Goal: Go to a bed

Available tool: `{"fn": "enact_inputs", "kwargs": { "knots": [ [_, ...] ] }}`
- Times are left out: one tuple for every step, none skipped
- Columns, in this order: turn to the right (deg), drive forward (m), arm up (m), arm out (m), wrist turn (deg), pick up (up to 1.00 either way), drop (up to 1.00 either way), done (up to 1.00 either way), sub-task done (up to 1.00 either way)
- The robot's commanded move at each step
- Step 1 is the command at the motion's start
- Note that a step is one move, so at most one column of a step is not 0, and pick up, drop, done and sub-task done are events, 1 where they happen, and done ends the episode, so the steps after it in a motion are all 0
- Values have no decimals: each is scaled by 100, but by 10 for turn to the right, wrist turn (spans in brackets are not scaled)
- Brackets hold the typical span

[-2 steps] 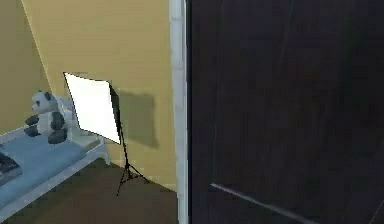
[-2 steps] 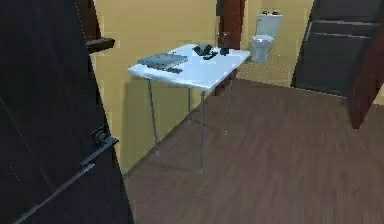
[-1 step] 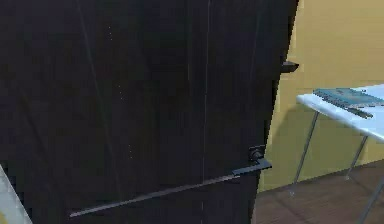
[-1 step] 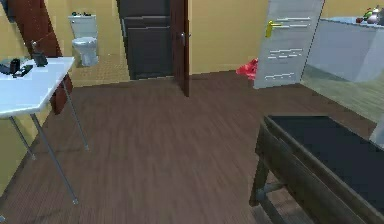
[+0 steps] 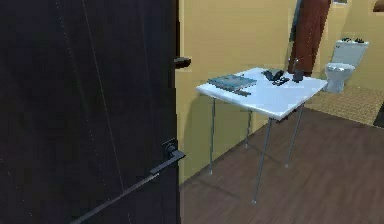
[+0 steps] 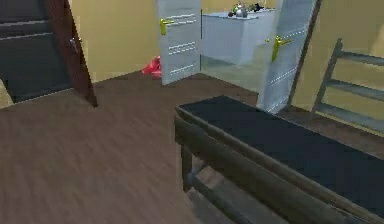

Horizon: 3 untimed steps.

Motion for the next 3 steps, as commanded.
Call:
{"fn": "enact_inputs", "kwargs": {
  "knots": [
    [0, 20, 0, 0, 0, 0, 0, 0, 0],
    [-450, 0, 0, 0, 0, 0, 0, 0, 0],
    [-450, 0, 0, 0, 0, 0, 0, 0, 0]
  ]
}}
